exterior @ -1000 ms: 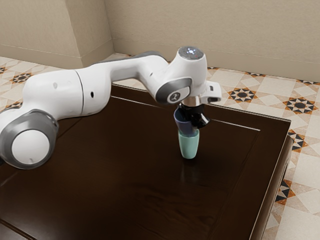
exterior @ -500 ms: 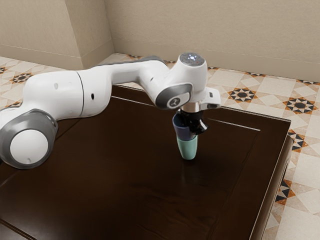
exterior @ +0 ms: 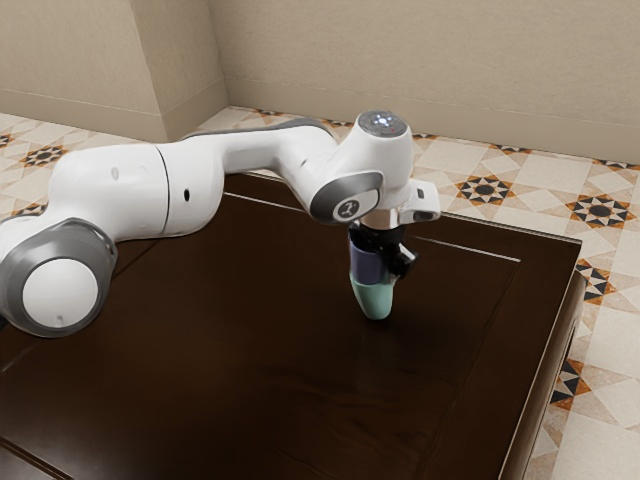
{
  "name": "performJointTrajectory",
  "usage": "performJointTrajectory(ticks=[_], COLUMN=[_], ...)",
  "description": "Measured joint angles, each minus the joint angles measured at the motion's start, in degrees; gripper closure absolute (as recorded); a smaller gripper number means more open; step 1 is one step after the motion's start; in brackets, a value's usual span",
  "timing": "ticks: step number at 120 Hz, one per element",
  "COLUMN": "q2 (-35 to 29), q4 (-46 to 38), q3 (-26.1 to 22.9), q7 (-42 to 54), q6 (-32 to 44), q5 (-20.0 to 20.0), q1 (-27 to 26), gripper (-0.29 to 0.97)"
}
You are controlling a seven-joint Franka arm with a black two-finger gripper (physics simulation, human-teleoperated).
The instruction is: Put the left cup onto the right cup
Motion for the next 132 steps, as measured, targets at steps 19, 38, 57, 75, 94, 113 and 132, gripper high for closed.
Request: performJointTrajectory(ticks=[19, 38, 57, 75, 94, 113, 132], q2=[-0.2, -0.3, -0.8, -2.2, -4.0, -6.9, -14.4], q4=[0.0, 0.0, 0.0, -0.1, -0.4, -1.6, -5.7], q3=[0.0, 0.1, 0.1, 0.1, 0.3, 0.5, 1.1], q7=[-0.1, -0.1, -0.1, -0.1, -0.2, -0.2, -0.1], q6=[0.1, 0.2, 0.2, 0.2, 0.2, 0.2, 0.2], q5=[0.0, 0.0, 0.0, 0.1, 0.3, 0.5, 0.1], q1=[0.0, 0.0, 0.0, 0.0, 0.0, 0.0, 0.6], gripper=[0.17, 0.08, 0.04, 0.02, 0.01, 0.00, 0.00])
